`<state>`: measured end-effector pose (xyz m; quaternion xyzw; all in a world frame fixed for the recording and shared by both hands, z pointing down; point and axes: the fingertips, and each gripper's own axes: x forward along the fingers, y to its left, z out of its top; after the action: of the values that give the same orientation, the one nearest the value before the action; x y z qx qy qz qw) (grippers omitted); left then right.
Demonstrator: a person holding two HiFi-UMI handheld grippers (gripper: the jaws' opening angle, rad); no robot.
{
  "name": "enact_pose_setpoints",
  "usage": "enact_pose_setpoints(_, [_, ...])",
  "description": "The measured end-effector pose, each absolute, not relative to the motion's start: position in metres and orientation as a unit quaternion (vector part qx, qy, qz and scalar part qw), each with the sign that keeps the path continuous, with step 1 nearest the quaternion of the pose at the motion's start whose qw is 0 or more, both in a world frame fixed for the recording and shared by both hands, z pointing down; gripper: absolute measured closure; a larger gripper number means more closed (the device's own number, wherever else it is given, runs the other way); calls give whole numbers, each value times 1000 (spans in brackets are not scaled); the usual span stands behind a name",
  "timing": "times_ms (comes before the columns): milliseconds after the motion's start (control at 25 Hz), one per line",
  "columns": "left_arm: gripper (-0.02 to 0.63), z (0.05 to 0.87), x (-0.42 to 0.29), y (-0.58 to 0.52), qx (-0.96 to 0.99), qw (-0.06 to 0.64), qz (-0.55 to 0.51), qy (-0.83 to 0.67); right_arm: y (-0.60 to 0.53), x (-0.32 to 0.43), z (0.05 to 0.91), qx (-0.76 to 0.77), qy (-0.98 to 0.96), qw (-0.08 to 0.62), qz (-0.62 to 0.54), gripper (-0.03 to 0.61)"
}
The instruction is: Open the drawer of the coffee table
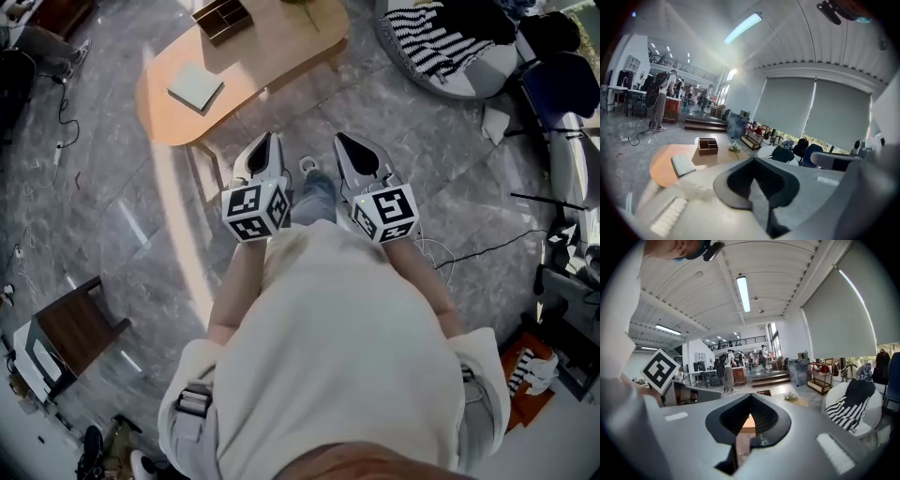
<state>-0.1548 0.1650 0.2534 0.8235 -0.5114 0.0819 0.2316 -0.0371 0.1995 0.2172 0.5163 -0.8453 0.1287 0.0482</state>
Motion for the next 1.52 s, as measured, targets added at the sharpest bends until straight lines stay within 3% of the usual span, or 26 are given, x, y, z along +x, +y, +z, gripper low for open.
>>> enact_pose_setpoints(960, [612, 295, -146, -13, 778, 264, 112, -559, -16, 16, 236, 490, -853, 75, 165, 578])
enact_pose_setpoints(1520, [612, 407, -160, -60, 728, 315, 134, -594, -91, 52, 324, 477, -847, 131, 195, 578])
